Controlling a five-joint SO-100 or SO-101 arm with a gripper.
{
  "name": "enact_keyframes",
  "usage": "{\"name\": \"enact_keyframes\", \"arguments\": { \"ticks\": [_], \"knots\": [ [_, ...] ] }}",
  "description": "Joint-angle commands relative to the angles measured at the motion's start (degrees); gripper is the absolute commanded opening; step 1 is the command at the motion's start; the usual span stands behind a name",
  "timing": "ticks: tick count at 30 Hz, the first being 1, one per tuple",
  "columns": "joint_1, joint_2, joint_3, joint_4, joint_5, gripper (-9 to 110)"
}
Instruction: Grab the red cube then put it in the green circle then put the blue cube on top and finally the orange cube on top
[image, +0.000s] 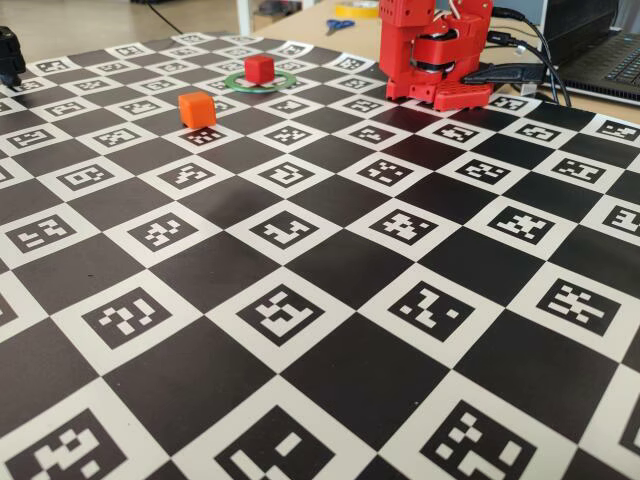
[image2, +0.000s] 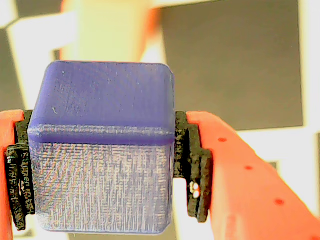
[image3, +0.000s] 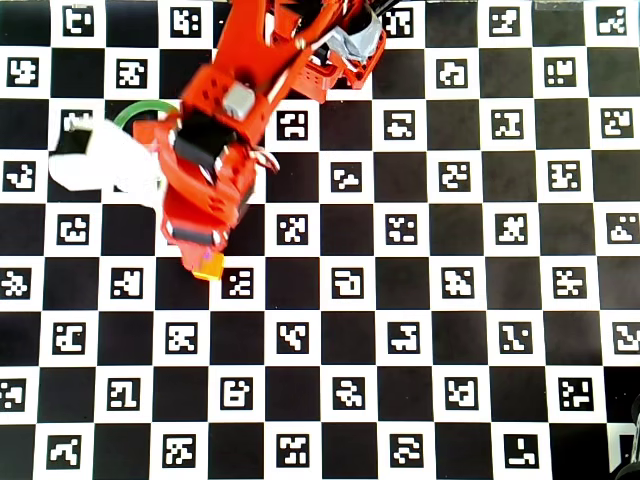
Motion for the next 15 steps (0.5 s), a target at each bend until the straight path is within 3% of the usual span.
{"name": "enact_keyframes", "arguments": {
  "ticks": [1, 15],
  "knots": [
    [3.78, 9.23, 6.59, -3.25, -6.77, 10],
    [14.77, 15.29, 16.96, -4.66, -23.29, 10]
  ]
}}
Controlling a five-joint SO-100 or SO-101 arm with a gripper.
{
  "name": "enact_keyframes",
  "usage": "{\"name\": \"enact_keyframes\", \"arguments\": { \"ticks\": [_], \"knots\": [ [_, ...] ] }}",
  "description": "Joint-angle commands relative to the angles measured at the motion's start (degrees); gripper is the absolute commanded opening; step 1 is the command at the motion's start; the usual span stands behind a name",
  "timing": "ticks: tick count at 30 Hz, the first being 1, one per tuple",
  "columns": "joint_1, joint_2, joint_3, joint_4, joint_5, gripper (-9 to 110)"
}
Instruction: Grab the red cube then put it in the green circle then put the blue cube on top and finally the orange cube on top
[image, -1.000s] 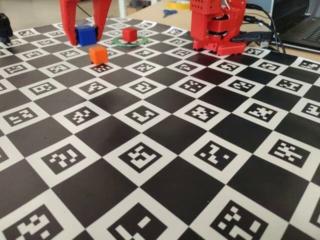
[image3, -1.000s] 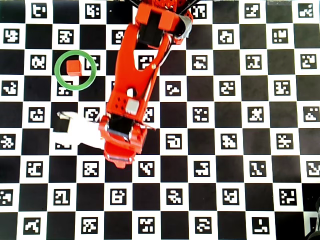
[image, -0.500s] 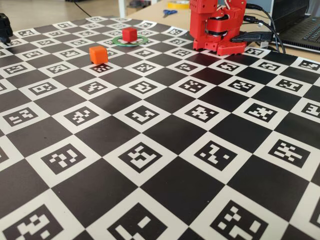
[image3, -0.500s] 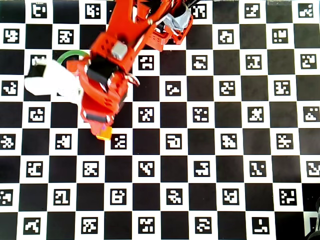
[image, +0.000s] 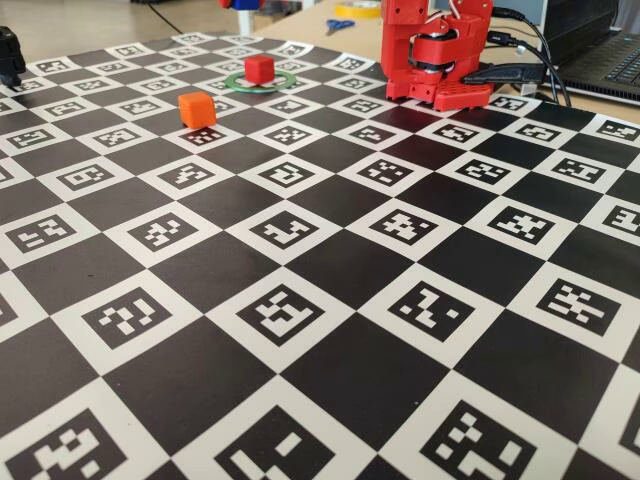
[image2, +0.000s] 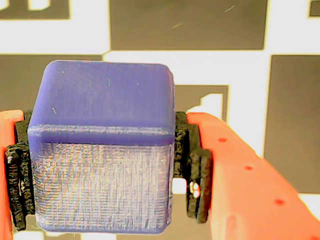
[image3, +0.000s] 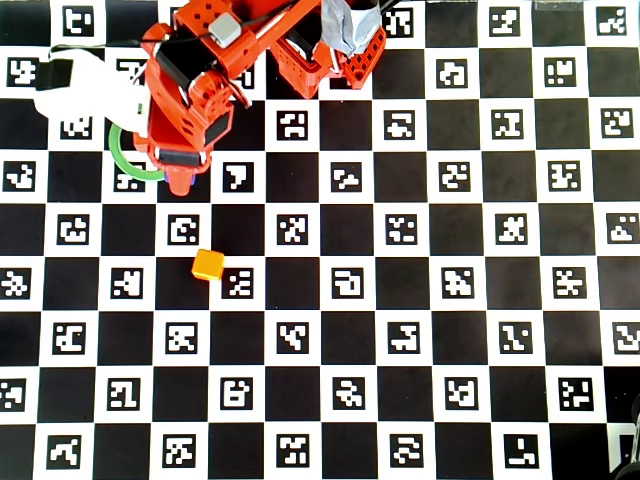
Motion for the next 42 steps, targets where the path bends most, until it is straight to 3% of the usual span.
{"name": "enact_keyframes", "arguments": {
  "ticks": [1, 13, 42],
  "knots": [
    [4.04, 3.96, -0.70, -0.97, -3.78, 10],
    [13.10, 3.08, -0.09, -0.18, -13.62, 10],
    [15.91, -1.49, 9.14, -13.01, -19.34, 10]
  ]
}}
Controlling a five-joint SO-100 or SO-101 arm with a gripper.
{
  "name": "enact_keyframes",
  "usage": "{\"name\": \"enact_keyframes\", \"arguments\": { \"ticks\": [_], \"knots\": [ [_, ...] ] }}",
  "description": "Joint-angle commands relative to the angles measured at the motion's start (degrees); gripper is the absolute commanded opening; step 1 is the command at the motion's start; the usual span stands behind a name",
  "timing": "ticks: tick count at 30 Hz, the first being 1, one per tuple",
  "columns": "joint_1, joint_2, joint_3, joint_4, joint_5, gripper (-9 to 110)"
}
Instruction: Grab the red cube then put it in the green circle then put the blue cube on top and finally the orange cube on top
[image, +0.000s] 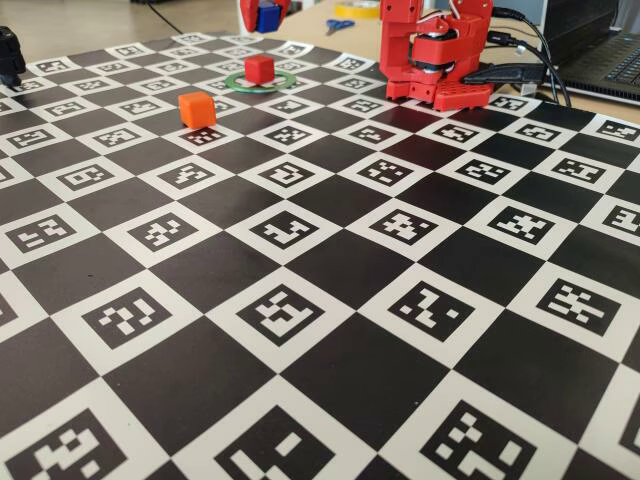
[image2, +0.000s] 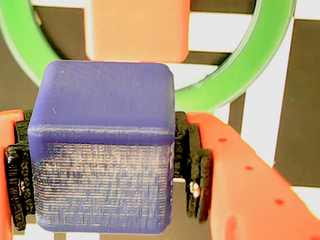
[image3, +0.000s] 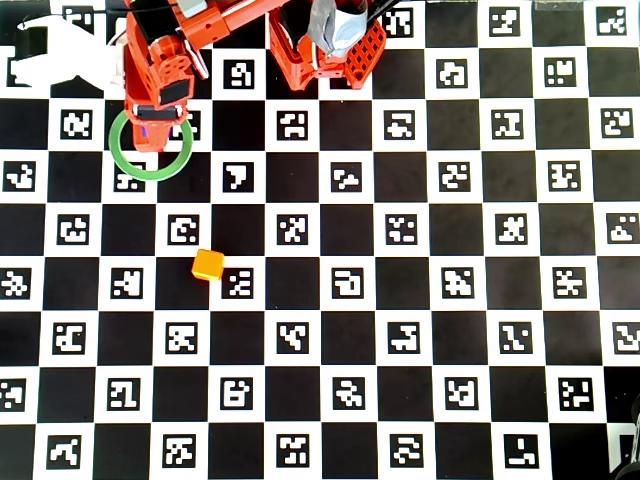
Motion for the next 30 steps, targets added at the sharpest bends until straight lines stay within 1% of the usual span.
{"name": "enact_keyframes", "arguments": {
  "ticks": [1, 13, 30],
  "knots": [
    [1.05, 0.09, -0.88, -1.49, -0.62, 10],
    [2.81, -3.34, -0.62, -4.57, -2.29, 10],
    [2.02, -5.10, 2.55, -8.26, -2.46, 10]
  ]
}}
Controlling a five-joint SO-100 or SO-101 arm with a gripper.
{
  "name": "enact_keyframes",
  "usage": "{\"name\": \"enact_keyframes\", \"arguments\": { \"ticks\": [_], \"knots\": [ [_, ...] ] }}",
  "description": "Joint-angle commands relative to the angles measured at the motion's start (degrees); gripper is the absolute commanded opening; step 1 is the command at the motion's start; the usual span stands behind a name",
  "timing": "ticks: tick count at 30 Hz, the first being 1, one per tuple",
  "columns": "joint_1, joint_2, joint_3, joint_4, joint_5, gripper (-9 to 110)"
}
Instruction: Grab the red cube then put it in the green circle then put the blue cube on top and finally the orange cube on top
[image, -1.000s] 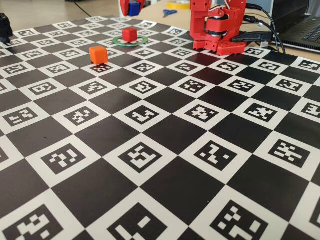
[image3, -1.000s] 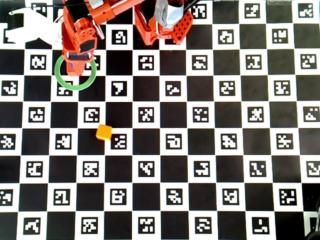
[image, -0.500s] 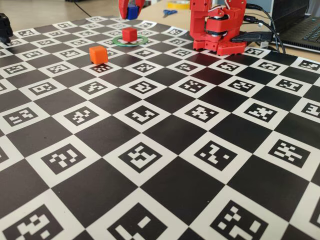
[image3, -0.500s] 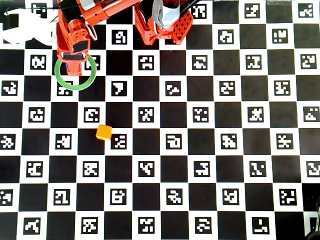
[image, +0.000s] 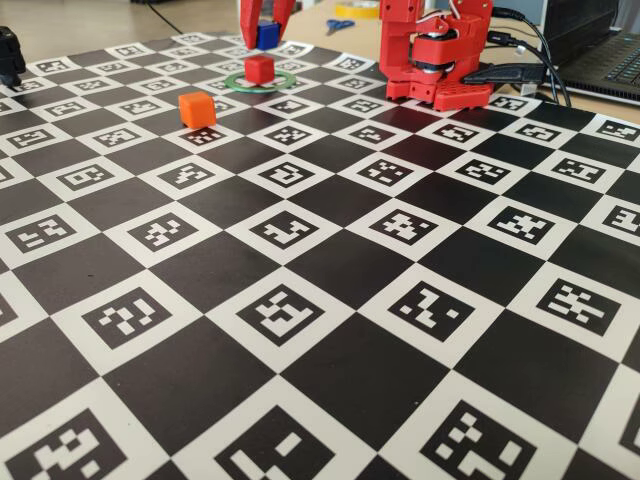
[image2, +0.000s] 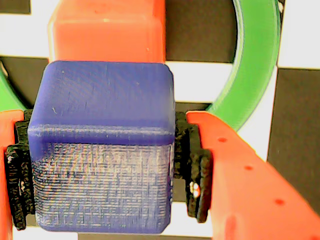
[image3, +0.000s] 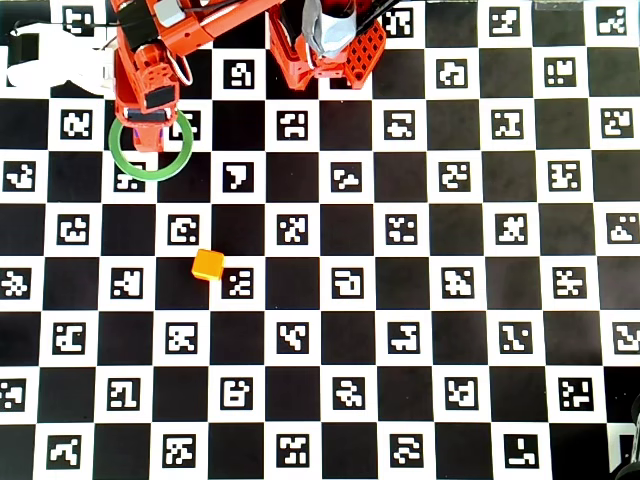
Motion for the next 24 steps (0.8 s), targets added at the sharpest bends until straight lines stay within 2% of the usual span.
{"name": "enact_keyframes", "arguments": {
  "ticks": [1, 24],
  "knots": [
    [-0.18, 0.44, -0.09, -1.32, -0.53, 10],
    [-0.26, -1.05, 1.49, -5.54, -0.70, 10]
  ]
}}
